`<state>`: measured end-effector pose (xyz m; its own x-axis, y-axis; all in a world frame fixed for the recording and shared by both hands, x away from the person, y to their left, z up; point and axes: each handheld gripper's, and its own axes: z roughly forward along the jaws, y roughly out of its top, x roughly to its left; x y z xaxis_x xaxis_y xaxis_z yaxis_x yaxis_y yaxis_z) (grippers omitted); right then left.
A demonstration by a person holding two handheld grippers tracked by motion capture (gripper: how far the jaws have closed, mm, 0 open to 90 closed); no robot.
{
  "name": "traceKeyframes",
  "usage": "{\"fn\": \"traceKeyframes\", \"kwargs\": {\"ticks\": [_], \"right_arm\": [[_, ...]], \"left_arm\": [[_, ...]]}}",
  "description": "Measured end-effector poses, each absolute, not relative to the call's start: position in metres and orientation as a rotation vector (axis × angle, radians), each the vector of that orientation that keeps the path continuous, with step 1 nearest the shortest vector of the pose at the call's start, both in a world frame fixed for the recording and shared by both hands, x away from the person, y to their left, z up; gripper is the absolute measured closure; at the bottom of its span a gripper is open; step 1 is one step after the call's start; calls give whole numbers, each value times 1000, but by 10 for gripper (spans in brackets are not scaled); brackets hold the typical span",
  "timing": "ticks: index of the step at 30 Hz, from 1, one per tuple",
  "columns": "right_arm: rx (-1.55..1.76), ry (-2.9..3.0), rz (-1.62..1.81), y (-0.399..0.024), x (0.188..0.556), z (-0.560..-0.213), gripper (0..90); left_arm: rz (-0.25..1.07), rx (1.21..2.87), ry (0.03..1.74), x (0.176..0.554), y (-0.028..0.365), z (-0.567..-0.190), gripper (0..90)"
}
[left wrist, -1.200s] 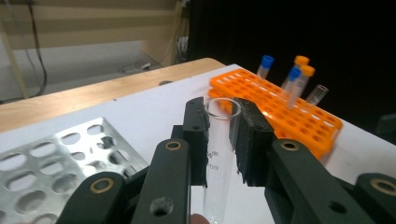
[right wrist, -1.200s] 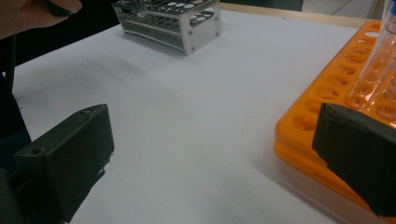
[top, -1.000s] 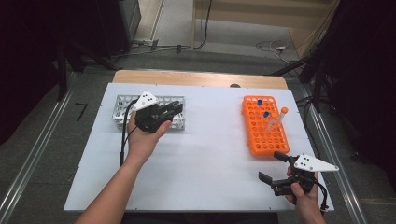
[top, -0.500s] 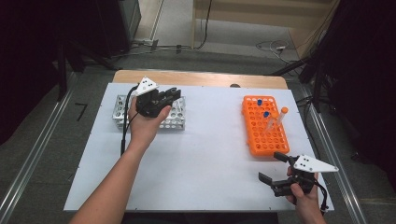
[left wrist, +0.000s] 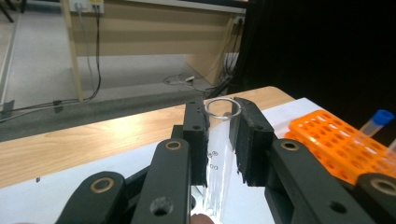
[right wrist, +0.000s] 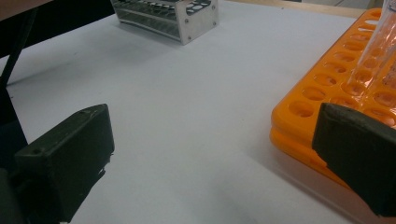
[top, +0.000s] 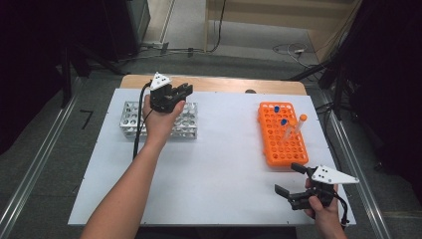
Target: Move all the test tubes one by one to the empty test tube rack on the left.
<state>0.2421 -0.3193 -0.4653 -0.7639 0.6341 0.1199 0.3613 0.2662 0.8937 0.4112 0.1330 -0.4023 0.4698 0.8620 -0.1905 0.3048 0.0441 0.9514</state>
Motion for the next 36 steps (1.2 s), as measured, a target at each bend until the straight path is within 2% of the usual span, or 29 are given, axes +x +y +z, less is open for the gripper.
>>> {"fn": "traceKeyframes", "kwargs": {"ticks": [16, 36], "right_arm": [[926, 2282, 1497, -321, 241, -467, 0], [923, 2286, 1491, -320, 241, -468, 0]], "left_arm": [[678, 1555, 1121, 431, 121, -423, 761], [634, 1621, 1172, 438, 111, -438, 735]]}}
